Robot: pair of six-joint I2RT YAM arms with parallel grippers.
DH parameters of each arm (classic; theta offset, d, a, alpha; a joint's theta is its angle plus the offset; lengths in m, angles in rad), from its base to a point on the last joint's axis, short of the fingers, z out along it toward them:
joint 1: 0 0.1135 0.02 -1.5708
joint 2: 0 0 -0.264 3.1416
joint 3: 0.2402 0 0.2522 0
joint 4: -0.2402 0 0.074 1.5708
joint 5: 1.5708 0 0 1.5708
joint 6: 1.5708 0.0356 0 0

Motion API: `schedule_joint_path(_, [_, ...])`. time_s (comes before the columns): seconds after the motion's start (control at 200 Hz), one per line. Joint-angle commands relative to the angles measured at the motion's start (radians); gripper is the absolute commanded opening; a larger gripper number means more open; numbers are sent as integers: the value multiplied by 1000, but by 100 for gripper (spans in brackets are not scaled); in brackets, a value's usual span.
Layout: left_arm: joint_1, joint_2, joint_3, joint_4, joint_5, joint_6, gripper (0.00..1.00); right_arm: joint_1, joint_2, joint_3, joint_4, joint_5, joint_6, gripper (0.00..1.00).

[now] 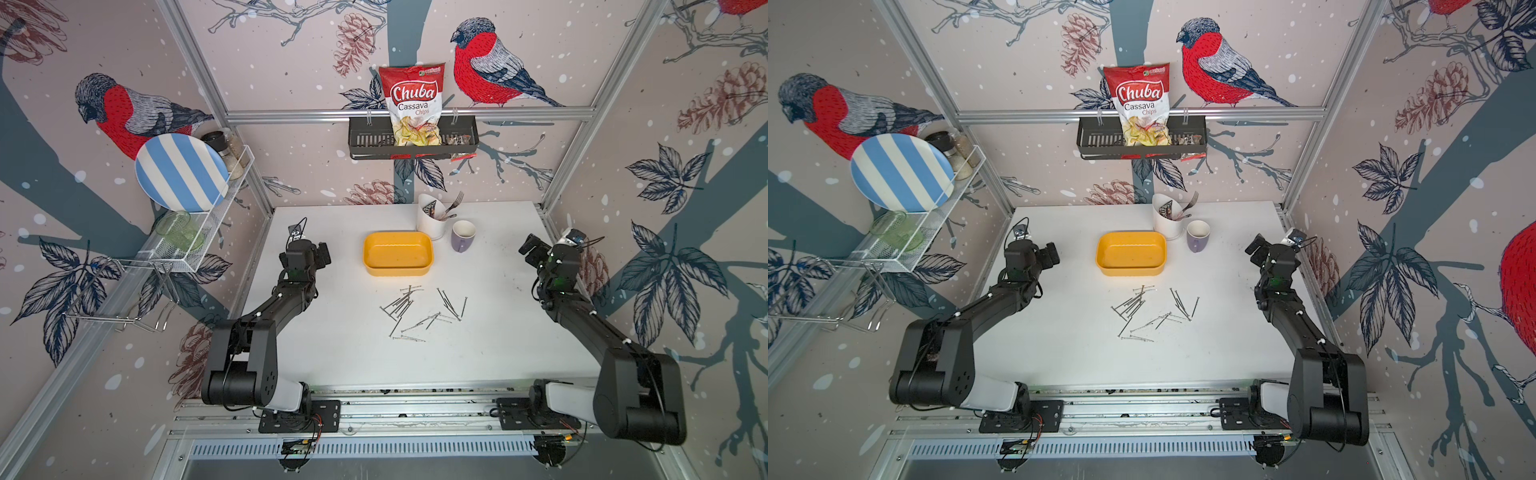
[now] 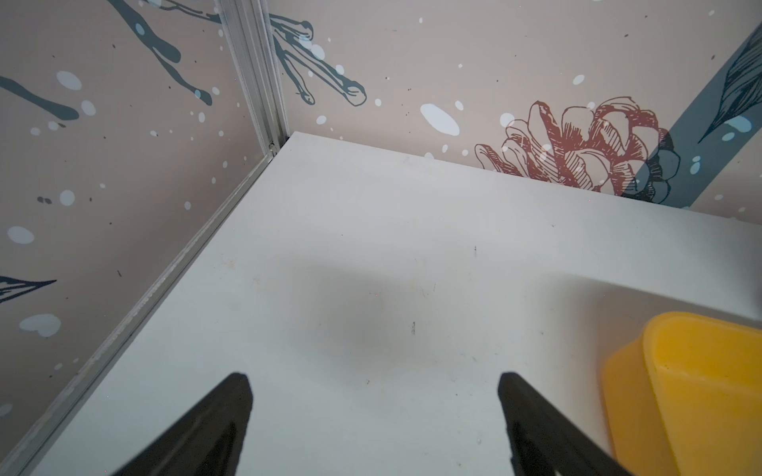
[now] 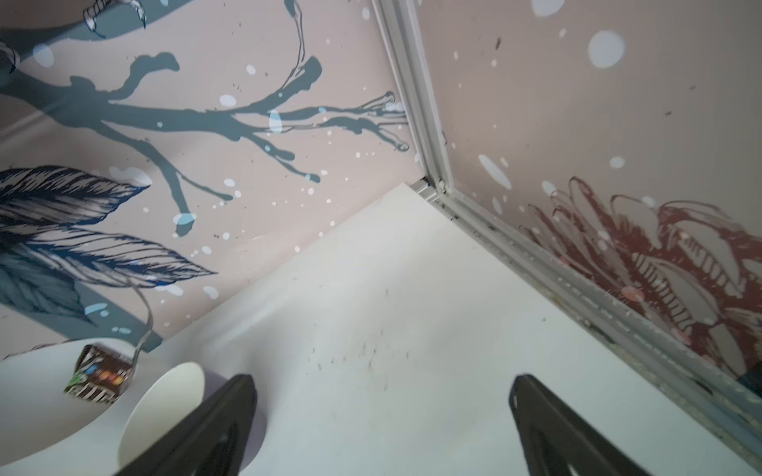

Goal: Put the nails on the desktop into the storage box
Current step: Pick up the nail from the center of the board.

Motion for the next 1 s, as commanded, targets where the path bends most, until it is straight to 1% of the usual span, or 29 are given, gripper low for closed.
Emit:
schedule_joint_path(0.0, [-13, -21, 63, -216, 42, -115, 95, 21, -36, 48, -253, -99, 77, 100])
schedule_joint_path(0.115, [-70, -69, 88, -323, 75, -177, 95, 97, -52, 106, -422, -66, 107, 100])
schedule_joint_path(0.17, [-103, -108, 82, -348, 98, -189, 95, 154, -49, 126, -501, -32, 129, 100])
schedule_joint_path(0.275, [-157, -194, 64, -401, 142, -204, 95, 262, -48, 133, -587, 11, 157, 100])
schedule_joint_path(0.375, [-188, -286, 19, -424, 236, -218, 95, 360, -31, 131, -648, 36, 185, 100])
schedule_joint_path(0.425, [-208, -332, -12, -415, 304, -222, 95, 405, -20, 129, -670, 61, 197, 100])
schedule_joint_path(0.48, [-248, -369, -40, -411, 350, -234, 95, 443, -14, 116, -675, 84, 209, 99])
schedule_joint_path(0.555, [-319, -398, -62, -428, 360, -243, 95, 466, 29, 92, -665, 72, 227, 96])
schedule_joint_path(0.66, [-418, -426, -98, -429, 372, -272, 95, 473, 72, 62, -651, 17, 258, 86])
schedule_joint_path(0.705, [-455, -436, -116, -422, 371, -288, 95, 484, 81, 56, -645, 12, 271, 83])
schedule_joint_path(0.795, [-527, -449, -136, -420, 348, -298, 95, 515, 99, 55, -648, 26, 286, 81])
schedule_joint_path(0.825, [-548, -451, -138, -425, 338, -301, 95, 522, 105, 57, -652, 32, 291, 81])
schedule_joint_path(0.94, [-604, -454, -145, -432, 328, -309, 95, 537, 122, 64, -670, 32, 311, 70])
schedule_joint_path(0.995, [-622, -454, -147, -432, 326, -312, 95, 547, 131, 68, -678, 40, 321, 68])
